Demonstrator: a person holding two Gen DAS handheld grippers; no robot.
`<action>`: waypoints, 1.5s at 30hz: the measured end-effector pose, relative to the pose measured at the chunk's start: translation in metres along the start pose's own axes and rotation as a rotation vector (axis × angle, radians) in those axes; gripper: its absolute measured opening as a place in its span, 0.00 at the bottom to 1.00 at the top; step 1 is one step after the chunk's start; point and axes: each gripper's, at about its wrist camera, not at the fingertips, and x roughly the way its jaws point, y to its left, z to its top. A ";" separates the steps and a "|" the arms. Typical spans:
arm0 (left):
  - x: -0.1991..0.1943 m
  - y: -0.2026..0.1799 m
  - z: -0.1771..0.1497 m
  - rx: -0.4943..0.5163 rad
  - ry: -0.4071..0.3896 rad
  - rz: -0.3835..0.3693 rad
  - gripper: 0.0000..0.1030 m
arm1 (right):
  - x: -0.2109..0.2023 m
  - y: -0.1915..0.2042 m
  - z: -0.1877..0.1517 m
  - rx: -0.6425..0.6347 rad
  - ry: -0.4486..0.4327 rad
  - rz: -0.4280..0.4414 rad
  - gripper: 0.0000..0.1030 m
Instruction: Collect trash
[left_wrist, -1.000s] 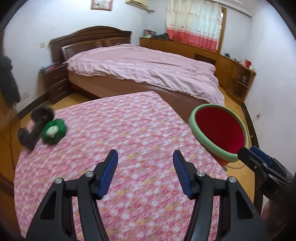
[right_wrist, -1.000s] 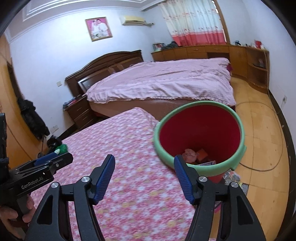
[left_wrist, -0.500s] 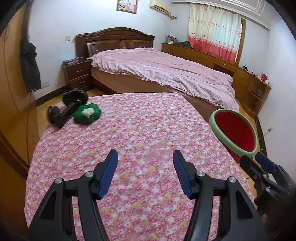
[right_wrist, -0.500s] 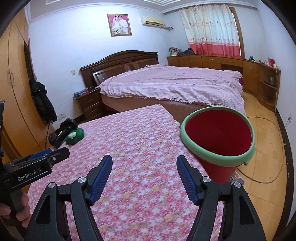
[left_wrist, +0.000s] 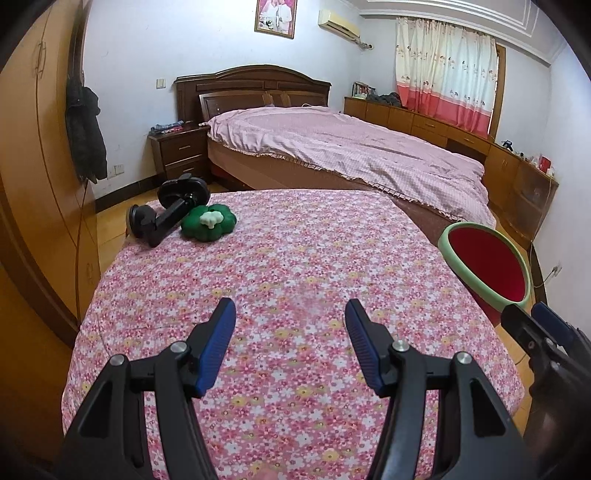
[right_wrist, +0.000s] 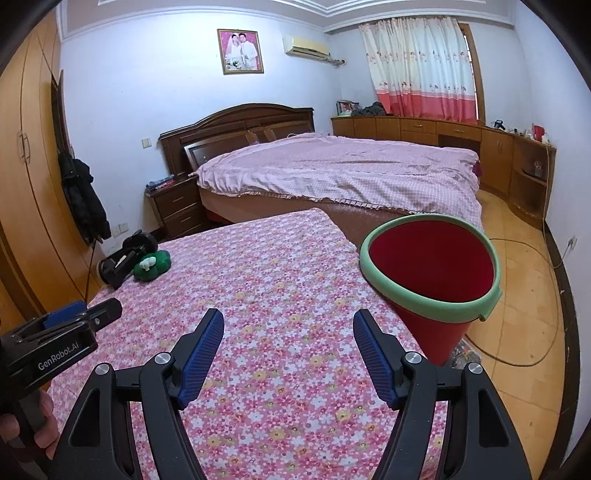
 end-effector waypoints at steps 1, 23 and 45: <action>0.000 0.000 -0.001 -0.002 0.000 0.002 0.60 | 0.000 0.000 0.000 0.000 0.000 -0.002 0.72; -0.007 0.003 -0.003 -0.022 -0.031 0.036 0.60 | -0.004 0.001 -0.003 0.001 -0.001 0.004 0.72; -0.009 0.005 -0.005 -0.035 -0.031 0.042 0.60 | -0.005 0.000 -0.002 0.002 -0.003 0.006 0.72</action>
